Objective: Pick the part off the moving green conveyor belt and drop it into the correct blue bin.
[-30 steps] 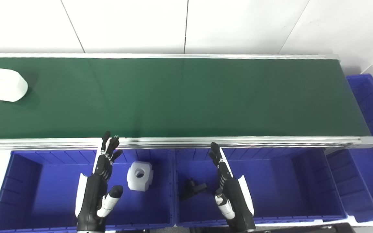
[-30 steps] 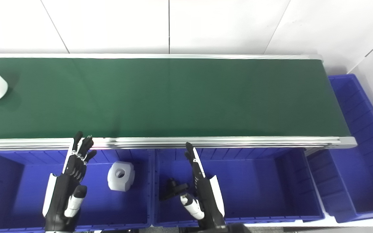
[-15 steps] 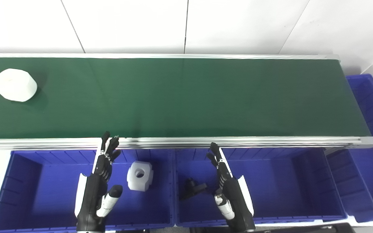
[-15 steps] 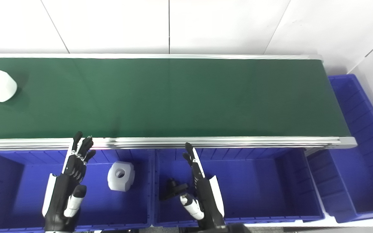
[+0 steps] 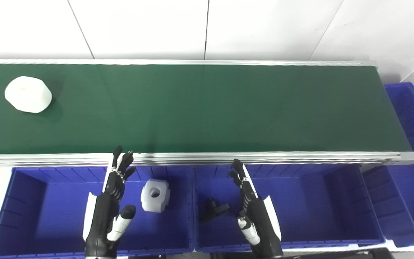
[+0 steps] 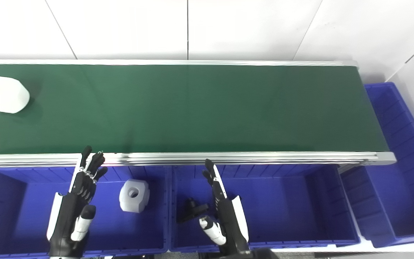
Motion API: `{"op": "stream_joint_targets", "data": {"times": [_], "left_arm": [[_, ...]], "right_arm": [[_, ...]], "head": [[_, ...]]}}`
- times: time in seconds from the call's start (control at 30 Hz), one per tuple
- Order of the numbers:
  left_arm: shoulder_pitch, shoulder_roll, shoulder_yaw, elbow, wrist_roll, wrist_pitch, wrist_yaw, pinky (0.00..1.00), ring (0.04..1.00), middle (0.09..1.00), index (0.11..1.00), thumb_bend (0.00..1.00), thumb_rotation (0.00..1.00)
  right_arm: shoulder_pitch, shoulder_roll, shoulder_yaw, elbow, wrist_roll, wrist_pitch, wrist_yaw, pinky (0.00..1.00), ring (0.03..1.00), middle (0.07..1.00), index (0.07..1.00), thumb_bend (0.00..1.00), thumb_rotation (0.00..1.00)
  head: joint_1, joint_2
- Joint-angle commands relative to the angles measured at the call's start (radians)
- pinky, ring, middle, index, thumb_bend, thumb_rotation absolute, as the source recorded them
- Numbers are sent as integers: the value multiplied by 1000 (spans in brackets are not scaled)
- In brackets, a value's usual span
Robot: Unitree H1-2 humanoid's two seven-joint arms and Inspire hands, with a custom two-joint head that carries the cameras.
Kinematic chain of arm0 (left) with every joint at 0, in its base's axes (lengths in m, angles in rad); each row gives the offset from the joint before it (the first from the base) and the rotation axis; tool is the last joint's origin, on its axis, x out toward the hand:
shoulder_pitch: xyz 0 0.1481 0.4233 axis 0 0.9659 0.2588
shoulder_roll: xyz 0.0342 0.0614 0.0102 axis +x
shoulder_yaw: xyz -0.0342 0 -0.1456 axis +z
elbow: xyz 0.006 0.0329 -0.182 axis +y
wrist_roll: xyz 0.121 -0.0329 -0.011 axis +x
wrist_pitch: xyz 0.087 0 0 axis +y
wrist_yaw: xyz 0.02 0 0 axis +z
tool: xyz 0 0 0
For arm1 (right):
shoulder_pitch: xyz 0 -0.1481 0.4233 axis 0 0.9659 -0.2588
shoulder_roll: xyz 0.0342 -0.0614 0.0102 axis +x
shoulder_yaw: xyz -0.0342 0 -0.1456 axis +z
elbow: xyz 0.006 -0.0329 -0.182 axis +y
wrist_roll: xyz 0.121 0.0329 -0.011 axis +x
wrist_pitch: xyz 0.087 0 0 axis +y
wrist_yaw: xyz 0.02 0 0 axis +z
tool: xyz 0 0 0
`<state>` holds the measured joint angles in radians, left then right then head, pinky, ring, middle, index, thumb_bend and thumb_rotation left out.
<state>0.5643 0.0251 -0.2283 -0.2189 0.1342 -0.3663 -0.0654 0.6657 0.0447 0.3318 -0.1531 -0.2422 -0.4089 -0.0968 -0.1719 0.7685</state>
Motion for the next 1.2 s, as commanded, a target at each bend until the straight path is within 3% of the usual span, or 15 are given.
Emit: {"op": "stream_joint_targets", "data": {"times": [0.0,0.17,0.33,0.53,0.57,0.6,0.63,0.67,0.8,1.17], "left_arm": [[6,8,-8,-32,2,-7,-6,902,945,948,1000,825,906],[0,5,-9,-5,0,-38,-2,886,938,943,996,794,888],[4,-10,-13,2,50,-26,12,844,919,931,986,820,896],[-5,-16,-24,51,52,-55,17,822,906,919,961,827,864],[-8,-20,-24,67,58,-65,24,822,906,919,958,835,857],[-10,-23,-25,78,63,-73,29,806,897,910,946,855,858],[-13,-29,-26,91,77,-81,39,793,889,904,938,861,860],[-15,-33,-27,101,86,-86,47,778,881,898,932,861,862],[-36,-41,-46,157,102,-101,85,735,865,884,915,860,853],[-79,1,-128,227,93,-103,173,708,840,863,873,829,844]], "right_arm": [[11,9,5,-28,3,-13,4,991,964,985,991,914,1000],[8,5,2,-24,8,-12,6,989,962,986,991,920,1000],[2,-8,-7,-11,27,-17,14,995,969,993,995,949,1000],[-9,-25,-21,24,42,-33,16,999,978,998,1000,951,1000],[-12,-28,-23,35,49,-38,17,998,978,999,1000,957,1000],[-14,-30,-25,42,54,-42,18,1000,977,1000,1000,963,1000],[-18,-33,-28,54,58,-47,18,1000,976,1000,1000,967,1000],[-20,-36,-30,61,61,-50,18,1000,975,1000,1000,971,1000],[-42,-56,-38,100,85,-60,15,1000,972,999,1000,967,1000],[-66,-86,-40,128,201,-60,58,1000,1000,1000,1000,919,1000]], "head": [[8,-2],[21,-13],[79,-39],[137,-97],[159,-126],[159,-126],[183,-158],[183,-158],[256,-229],[348,-287]]}}
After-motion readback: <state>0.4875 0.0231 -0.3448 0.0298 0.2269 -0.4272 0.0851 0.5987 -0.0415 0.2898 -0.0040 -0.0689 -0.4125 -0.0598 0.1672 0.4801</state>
